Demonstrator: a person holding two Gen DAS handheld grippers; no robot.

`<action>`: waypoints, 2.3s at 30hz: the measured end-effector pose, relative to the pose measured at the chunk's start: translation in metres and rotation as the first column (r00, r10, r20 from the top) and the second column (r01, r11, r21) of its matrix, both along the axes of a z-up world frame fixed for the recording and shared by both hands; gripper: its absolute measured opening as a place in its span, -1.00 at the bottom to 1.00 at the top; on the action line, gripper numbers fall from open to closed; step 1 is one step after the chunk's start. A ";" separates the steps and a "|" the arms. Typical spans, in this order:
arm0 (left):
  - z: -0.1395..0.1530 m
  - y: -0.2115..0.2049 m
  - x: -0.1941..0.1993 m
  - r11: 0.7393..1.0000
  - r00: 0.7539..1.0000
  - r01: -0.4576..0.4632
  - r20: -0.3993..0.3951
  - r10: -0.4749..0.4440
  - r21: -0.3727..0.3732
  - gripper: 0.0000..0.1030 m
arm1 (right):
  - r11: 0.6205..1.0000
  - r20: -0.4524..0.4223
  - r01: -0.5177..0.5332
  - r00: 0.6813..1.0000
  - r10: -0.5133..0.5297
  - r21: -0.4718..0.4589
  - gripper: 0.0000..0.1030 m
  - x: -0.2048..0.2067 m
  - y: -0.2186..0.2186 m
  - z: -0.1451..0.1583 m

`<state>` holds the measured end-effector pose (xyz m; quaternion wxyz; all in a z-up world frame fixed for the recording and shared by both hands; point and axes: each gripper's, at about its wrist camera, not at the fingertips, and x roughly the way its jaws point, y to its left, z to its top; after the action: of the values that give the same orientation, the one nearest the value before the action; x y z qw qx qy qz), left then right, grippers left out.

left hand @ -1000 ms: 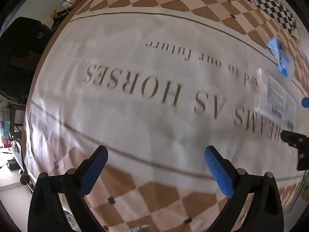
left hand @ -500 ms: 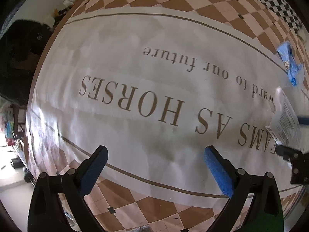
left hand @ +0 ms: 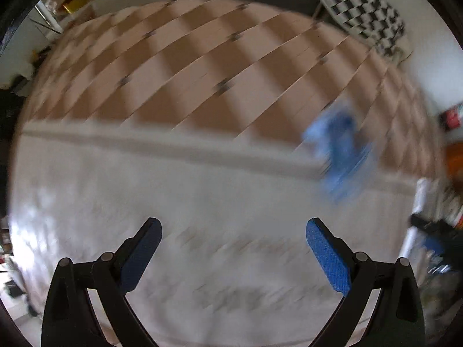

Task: Collect trash
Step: 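Grasp the blue plastic bag with the left gripper while the right grasps the white leaflet, then carry the blue bag and leaflet over the bin and open both grippers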

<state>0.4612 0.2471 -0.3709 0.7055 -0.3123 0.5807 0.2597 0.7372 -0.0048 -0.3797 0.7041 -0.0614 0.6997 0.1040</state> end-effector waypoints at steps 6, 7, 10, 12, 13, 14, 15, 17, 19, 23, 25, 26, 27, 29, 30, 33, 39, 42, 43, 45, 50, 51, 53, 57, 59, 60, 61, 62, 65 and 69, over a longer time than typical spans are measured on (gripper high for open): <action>-0.015 -0.001 0.078 0.995 0.999 0.032 0.027 -0.030 -0.092 0.57 | 1.000 -0.058 -0.028 0.998 0.028 -0.011 0.76 0.031 0.010 -0.016; -0.018 -0.001 0.086 0.995 0.999 0.039 0.013 -0.038 -0.086 0.30 | 0.997 -0.048 -0.066 0.997 0.064 -0.039 0.79 0.029 0.016 -0.017; -0.020 -0.016 0.109 0.997 0.997 0.074 -0.026 -0.075 -0.033 -0.28 | 0.981 -0.046 -0.167 0.986 0.163 -0.101 0.84 0.031 0.033 -0.025; -0.017 -0.023 0.114 0.995 0.995 0.100 -0.030 -0.100 0.008 -0.38 | 0.970 -0.006 -0.207 0.978 0.208 -0.130 0.84 0.028 0.040 -0.022; -0.016 -0.026 0.114 0.993 0.993 0.114 -0.026 -0.113 0.025 -0.49 | 0.966 0.011 -0.220 0.975 0.224 -0.134 0.84 0.027 0.042 -0.021; -0.015 -0.031 0.110 0.991 0.992 0.125 -0.027 -0.124 0.041 -0.54 | 0.967 0.019 -0.225 0.973 0.229 -0.124 0.74 0.026 0.042 -0.020; -0.014 -0.034 0.108 0.990 0.991 0.136 -0.024 -0.135 0.049 -0.64 | 0.971 0.015 -0.219 0.975 0.221 -0.101 0.64 0.025 0.042 -0.018; -0.010 -0.039 0.104 0.985 0.988 0.155 -0.028 -0.153 0.073 -0.66 | 0.968 0.017 -0.220 0.975 0.223 -0.118 0.54 -0.008 0.041 -0.014; -0.003 -0.044 0.095 0.980 0.985 0.174 -0.027 -0.173 0.097 -0.70 | 0.972 0.002 -0.214 0.977 0.215 -0.099 0.54 -0.017 0.041 -0.014; 0.014 -0.051 0.068 0.969 0.980 0.198 -0.018 -0.198 0.147 -0.71 | 0.975 0.036 -0.213 0.976 0.216 -0.056 0.54 -0.047 0.028 0.002; 0.027 -0.057 0.046 0.962 0.978 0.205 -0.007 -0.207 0.179 -0.71 | 0.977 0.051 -0.214 0.975 0.214 -0.008 0.54 -0.065 0.021 0.017; 0.032 -0.060 0.035 0.959 0.977 0.210 0.003 -0.214 0.189 -0.71 | 0.976 0.065 -0.218 0.974 0.216 0.018 0.54 -0.079 0.019 0.026; 0.039 -0.065 0.023 0.954 0.974 0.221 0.012 -0.228 0.204 -0.71 | 0.974 0.077 -0.223 0.972 0.220 0.033 0.54 -0.093 0.018 0.031; 0.055 -0.079 -0.003 0.937 0.964 0.249 0.024 -0.263 0.246 -0.73 | 0.971 0.107 -0.231 0.969 0.224 0.061 0.54 -0.122 0.010 0.048; 0.064 -0.087 -0.017 0.930 0.961 0.257 0.033 -0.275 0.262 -0.74 | 0.970 0.120 -0.234 0.967 0.224 0.073 0.54 -0.137 0.004 0.056; 0.089 -0.103 -0.064 0.923 0.956 0.255 0.068 -0.286 0.288 -0.74 | 0.967 0.153 -0.232 0.964 0.215 0.104 0.54 -0.180 -0.013 0.075; 0.134 -0.143 -0.172 0.913 0.939 0.238 0.163 -0.304 0.331 -0.74 | 0.953 0.191 -0.235 0.961 0.199 0.189 0.54 -0.291 -0.047 0.116; 0.146 -0.158 -0.230 0.910 0.933 0.245 0.173 -0.315 0.334 -0.74 | 0.950 0.205 -0.229 0.961 0.187 0.210 0.54 -0.366 -0.069 0.133; 0.148 -0.161 -0.246 0.910 0.931 0.251 0.175 -0.320 0.331 -0.74 | 0.951 0.206 -0.222 0.962 0.178 0.214 0.54 -0.390 -0.078 0.134; 0.149 -0.171 -0.281 0.907 0.925 0.266 0.177 -0.335 0.325 -0.74 | 0.950 0.204 -0.212 0.965 0.167 0.230 0.54 -0.437 -0.092 0.136; 0.133 -0.186 -0.367 0.922 0.932 0.283 0.150 -0.329 0.263 -0.74 | 0.946 0.120 -0.178 0.981 0.150 0.270 0.54 -0.525 -0.120 0.113; 0.124 -0.187 -0.384 0.932 0.938 0.280 0.140 -0.316 0.229 -0.74 | 0.948 0.094 -0.176 0.983 0.156 0.267 0.54 -0.541 -0.124 0.102; 0.103 -0.191 -0.415 0.945 0.947 0.279 0.114 -0.300 0.171 -0.74 | 0.951 0.039 -0.172 0.985 0.168 0.256 0.54 -0.571 -0.130 0.077; 0.030 -0.195 -0.456 0.960 0.962 0.274 0.000 -0.274 0.057 -0.74 | 0.960 -0.089 -0.152 0.980 0.177 0.236 0.54 -0.615 -0.139 0.010; -0.022 -0.190 -0.471 0.974 0.973 0.226 -0.054 -0.226 -0.018 -0.74 | 0.964 -0.149 -0.153 0.971 0.188 0.217 0.54 -0.629 -0.138 -0.036; -0.046 -0.188 -0.475 0.978 0.976 0.203 -0.074 -0.206 -0.048 -0.74 | 0.965 -0.171 -0.160 0.965 0.197 0.207 0.54 -0.630 -0.137 -0.057; -0.067 -0.185 -0.478 0.982 0.979 0.176 -0.093 -0.182 -0.072 -0.74 | 0.967 -0.191 -0.166 0.960 0.203 0.195 0.54 -0.633 -0.135 -0.081; -0.093 -0.181 -0.479 0.985 0.982 0.138 -0.112 -0.149 -0.099 -0.74 | 0.967 -0.214 -0.170 0.954 0.210 0.190 0.54 -0.636 -0.132 -0.110; -0.171 -0.170 -0.480 0.983 0.985 0.052 -0.153 -0.080 -0.177 -0.73 | 0.969 -0.272 -0.167 0.938 0.213 0.182 0.54 -0.639 -0.123 -0.187; -0.261 -0.164 -0.478 0.971 0.982 0.006 -0.184 -0.052 -0.241 -0.69 | 0.975 -0.324 -0.156 0.925 0.200 0.158 0.54 -0.641 -0.111 -0.292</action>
<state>-0.0170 0.0830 -0.6321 0.6081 -0.3603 0.6767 0.2061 0.0964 -0.1160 -0.6718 0.5639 -0.0602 0.7933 0.2215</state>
